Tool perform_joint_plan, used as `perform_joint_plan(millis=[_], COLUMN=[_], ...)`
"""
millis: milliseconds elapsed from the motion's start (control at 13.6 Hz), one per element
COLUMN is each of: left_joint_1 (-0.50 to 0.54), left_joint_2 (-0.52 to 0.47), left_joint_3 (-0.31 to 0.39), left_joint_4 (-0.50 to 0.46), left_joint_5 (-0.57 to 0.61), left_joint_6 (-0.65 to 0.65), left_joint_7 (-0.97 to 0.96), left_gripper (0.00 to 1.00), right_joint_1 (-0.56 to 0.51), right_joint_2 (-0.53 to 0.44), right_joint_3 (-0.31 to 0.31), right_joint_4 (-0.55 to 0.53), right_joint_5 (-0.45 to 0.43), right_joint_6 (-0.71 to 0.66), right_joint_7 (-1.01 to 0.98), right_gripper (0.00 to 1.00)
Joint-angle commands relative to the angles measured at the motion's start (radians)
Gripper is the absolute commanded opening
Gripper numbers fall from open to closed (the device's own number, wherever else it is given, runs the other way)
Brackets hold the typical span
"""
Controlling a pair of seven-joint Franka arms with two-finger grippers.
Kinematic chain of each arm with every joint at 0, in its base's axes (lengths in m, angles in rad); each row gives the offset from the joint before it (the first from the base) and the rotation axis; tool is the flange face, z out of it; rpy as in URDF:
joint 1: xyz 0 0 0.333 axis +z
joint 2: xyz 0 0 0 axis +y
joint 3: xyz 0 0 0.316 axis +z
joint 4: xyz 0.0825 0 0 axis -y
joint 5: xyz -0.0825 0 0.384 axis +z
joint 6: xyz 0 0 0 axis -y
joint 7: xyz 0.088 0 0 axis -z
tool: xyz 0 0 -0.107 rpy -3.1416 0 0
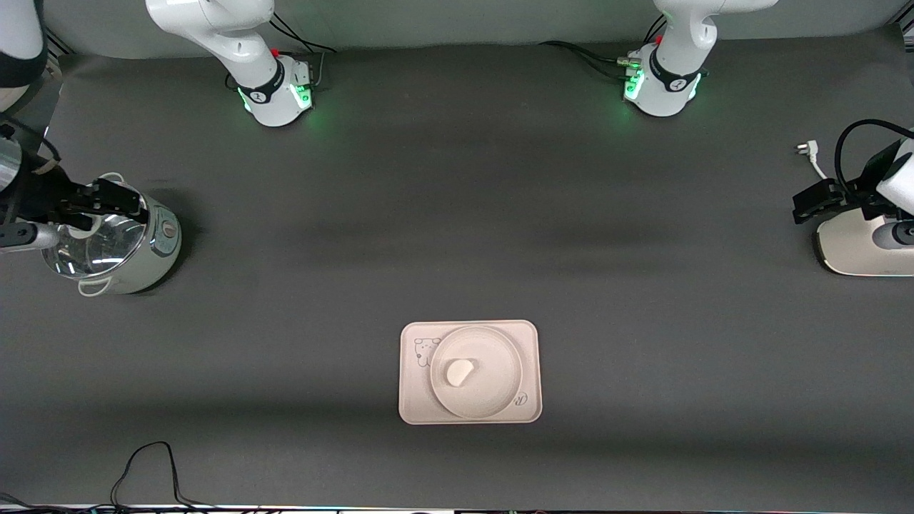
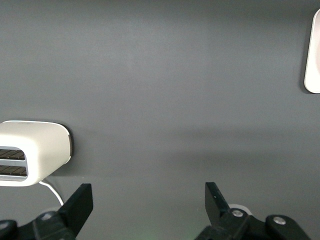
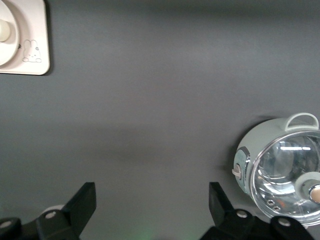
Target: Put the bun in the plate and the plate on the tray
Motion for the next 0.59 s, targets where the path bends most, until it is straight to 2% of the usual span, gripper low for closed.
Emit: perform_joint_plan(millis=[0,516], left_joint_1=[-0.01,-0.008], left_joint_2=[0.009,0.01], left_joint_3=[0.007,0.007], left_joint_4=[0.026,0.03], left_joint_5=[-0.008,-0.008], left_joint_6=[-0.013,-0.013], left_joint_7=[0.006,0.008], left_gripper=[1.0,1.0], right_joint_1=[0.006,-0.004], right_joint_2=[-0.029,-0.04], right_joint_3=[0.0,0.011], right_joint_4=[-0.016,-0.017], right_joint_5=[-0.041,-0.068], right_joint_6=[0.004,-0.002], right_joint_7=[-0.004,-0.001], right_gripper=[1.0,1.0])
